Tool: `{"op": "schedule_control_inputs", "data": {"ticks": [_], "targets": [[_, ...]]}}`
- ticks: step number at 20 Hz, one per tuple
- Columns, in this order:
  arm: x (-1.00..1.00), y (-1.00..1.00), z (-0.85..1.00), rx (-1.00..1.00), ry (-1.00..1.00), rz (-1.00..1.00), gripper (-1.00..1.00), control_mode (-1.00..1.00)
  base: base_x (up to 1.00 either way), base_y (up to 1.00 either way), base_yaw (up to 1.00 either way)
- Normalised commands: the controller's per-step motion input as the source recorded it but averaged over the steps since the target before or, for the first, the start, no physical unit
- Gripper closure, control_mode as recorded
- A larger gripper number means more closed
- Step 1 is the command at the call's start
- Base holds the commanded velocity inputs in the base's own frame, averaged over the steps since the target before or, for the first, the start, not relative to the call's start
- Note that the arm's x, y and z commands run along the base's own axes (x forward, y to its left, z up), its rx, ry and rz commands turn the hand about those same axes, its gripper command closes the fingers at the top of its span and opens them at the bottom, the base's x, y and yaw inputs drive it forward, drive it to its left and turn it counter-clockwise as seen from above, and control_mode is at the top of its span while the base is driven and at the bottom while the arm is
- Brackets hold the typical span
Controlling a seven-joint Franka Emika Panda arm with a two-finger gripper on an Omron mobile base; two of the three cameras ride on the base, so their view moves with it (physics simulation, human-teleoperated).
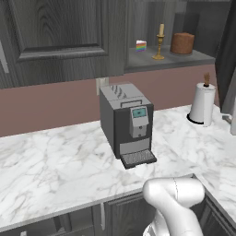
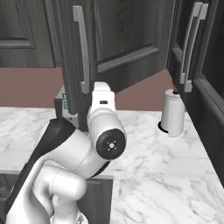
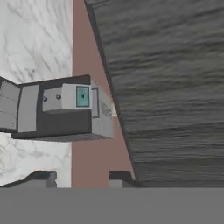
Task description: Pick the jar and candle from the dining table and place them in the open cabinet. Close the cabinet after placing the objects.
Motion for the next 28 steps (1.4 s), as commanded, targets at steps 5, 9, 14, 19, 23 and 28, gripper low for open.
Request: {"op": "schedule_control_inputs", "data": {"ticks": [5,9,14,19,23,28], "targets": [[0.00,0.14,0.81,-0.04,0.15,-0.09,-1.00,-1.00,0.00,0.00,0.00],[0.00,0.27,0.69,-0.05,0.12,-0.11,-1.00,-1.00,0.00,0.00,0.00],[0.10,0.65,0.41,-0.10,0.05,-0.12,-1.00,-1.00,0.00,0.00,0.00],[0.32,0.93,0.18,-0.14,0.00,-0.12,-1.00,-1.00,0.00,0.00,0.00],[0.32,0.68,0.12,-0.14,0.00,-0.13,-1.00,-1.00,0.00,0.00,0.00],[0.41,0.11,0.11,-0.16,0.00,-0.08,-1.00,-1.00,0.00,0.00,0.00]]}}
